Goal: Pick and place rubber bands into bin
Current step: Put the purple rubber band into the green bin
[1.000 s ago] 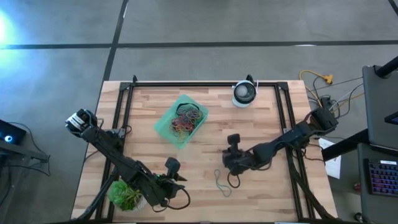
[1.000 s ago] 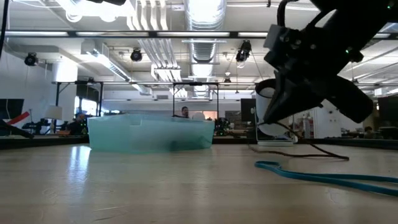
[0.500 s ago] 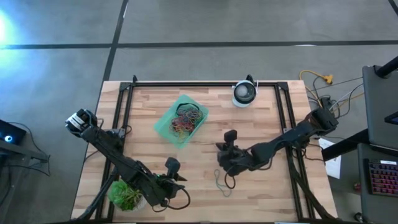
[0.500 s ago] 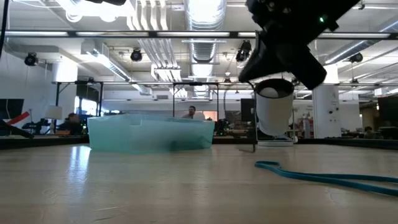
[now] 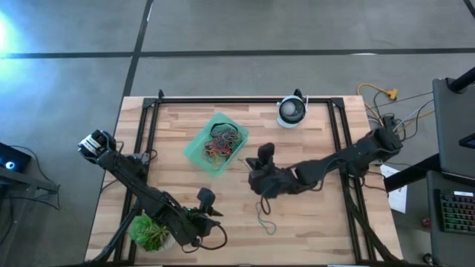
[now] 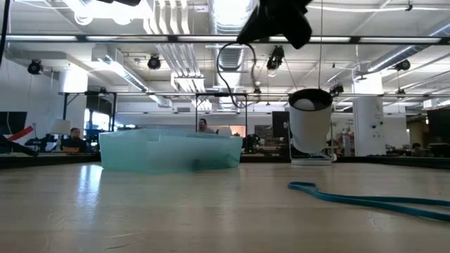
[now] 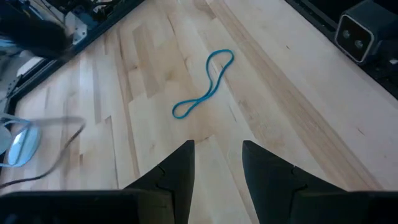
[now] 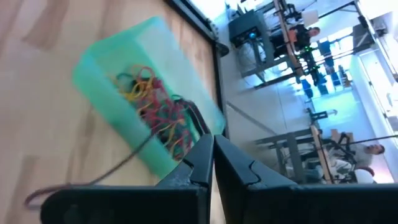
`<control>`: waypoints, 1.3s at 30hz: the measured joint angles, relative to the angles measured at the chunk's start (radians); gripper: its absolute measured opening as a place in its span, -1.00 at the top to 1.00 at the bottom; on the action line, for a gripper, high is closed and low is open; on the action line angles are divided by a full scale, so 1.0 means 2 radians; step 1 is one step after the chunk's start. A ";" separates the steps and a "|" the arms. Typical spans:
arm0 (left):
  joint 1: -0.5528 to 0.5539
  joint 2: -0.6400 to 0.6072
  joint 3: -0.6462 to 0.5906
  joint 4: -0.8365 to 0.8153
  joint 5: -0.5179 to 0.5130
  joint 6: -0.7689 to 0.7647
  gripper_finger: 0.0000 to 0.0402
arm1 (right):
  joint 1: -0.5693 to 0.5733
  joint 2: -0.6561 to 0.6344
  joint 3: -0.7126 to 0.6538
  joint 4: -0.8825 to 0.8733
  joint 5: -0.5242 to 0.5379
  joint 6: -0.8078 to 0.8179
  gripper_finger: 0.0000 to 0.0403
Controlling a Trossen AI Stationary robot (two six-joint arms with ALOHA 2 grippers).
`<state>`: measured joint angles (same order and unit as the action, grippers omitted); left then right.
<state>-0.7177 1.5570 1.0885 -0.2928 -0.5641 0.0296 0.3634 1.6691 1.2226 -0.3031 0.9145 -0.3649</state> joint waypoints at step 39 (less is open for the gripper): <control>0.000 0.000 -0.005 0.000 0.007 0.001 0.41 | -0.345 0.087 0.033 0.212 -0.560 0.069 0.92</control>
<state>-0.7177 1.5570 1.0790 -0.2920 -0.5491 0.0307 -0.3263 1.8435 1.2884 0.1203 -0.2051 -0.2271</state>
